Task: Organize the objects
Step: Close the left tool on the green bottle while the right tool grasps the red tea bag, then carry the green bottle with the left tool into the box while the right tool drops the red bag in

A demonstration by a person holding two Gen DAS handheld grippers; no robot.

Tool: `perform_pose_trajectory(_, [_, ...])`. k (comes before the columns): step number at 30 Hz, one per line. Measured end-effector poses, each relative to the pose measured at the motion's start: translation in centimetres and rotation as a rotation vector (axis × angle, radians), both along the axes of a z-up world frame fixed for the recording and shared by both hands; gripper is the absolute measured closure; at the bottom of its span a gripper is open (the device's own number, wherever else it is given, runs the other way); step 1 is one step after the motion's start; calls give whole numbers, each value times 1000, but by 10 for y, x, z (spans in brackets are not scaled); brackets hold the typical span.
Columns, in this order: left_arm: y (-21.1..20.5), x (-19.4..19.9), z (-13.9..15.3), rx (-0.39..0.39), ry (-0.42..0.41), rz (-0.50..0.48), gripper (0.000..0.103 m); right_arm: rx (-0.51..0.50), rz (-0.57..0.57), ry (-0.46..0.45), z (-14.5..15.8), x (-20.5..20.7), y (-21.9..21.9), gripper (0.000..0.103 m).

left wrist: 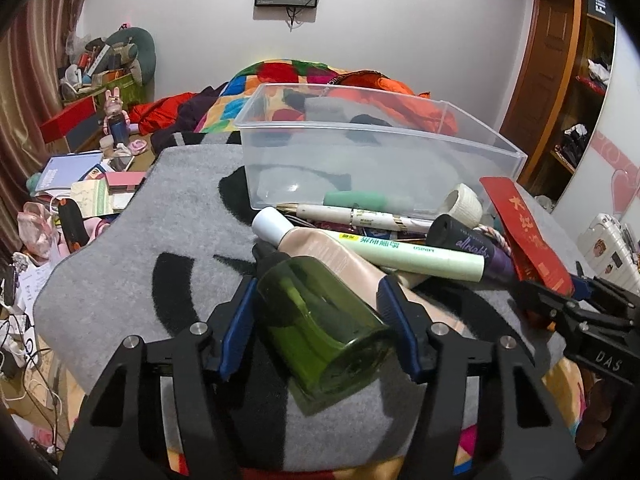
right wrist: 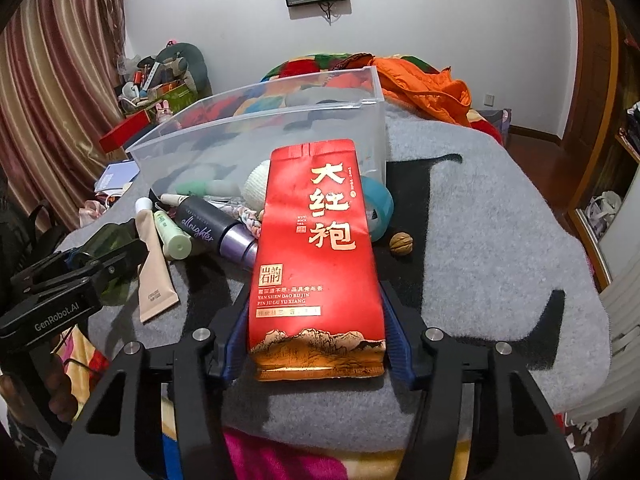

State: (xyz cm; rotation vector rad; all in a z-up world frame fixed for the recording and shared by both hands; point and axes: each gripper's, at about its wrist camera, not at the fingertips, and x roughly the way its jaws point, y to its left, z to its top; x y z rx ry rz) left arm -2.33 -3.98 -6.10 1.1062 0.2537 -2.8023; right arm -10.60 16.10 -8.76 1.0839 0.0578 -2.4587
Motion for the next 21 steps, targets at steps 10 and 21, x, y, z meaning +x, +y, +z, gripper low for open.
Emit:
perform_pose_trajectory(10, [-6, 18, 20, 7, 60, 14, 43, -40, -17, 51, 16, 12, 11, 49])
perform_pose_trajectory(21, [-4, 16, 50, -9, 109, -23, 61, -62, -13, 146, 50, 17, 15, 49])
